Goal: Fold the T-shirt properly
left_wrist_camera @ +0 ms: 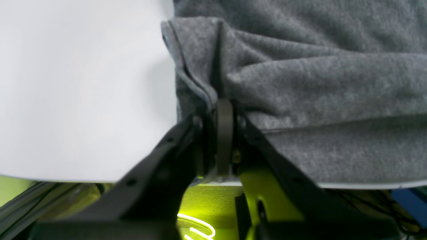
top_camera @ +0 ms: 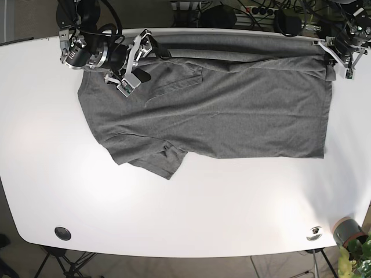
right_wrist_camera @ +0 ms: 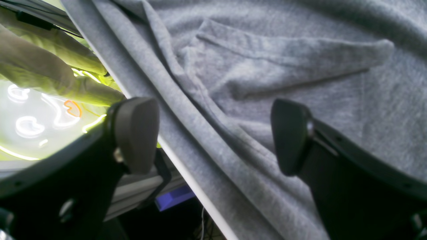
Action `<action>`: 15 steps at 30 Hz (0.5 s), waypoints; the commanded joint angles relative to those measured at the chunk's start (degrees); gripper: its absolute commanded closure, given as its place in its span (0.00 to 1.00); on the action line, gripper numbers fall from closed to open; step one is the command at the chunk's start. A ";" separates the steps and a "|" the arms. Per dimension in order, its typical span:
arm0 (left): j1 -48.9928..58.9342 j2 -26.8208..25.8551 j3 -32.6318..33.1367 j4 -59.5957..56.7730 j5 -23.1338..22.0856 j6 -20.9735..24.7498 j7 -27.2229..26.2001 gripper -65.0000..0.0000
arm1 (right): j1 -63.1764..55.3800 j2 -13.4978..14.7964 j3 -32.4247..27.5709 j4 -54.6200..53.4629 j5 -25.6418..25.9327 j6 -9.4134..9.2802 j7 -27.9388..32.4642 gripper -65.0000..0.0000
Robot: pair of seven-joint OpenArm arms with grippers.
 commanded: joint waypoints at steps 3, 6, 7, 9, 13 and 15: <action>0.20 -1.15 -0.72 5.40 -0.68 -0.06 -1.03 0.96 | 0.19 0.32 0.14 0.96 1.30 0.36 1.02 0.23; 0.29 -1.06 -0.72 6.54 -0.68 -0.06 -0.86 0.96 | 0.19 0.32 0.14 0.96 1.30 0.36 1.02 0.23; 0.29 -1.06 -0.72 6.63 -0.68 -0.06 -0.86 0.96 | 0.19 0.32 0.14 0.96 1.30 0.36 1.02 0.23; 0.29 -1.15 -0.72 6.63 -0.68 -0.06 -0.86 0.95 | 0.19 0.32 0.14 0.96 1.30 0.36 1.02 0.23; 0.20 -1.15 -0.37 6.63 -0.68 -0.06 -0.86 0.82 | 0.19 0.32 0.14 0.96 1.30 0.36 1.02 0.23; 0.12 -1.15 -0.63 6.63 -0.68 -0.06 -0.86 0.71 | 0.19 0.32 0.14 0.96 1.30 0.36 1.02 0.23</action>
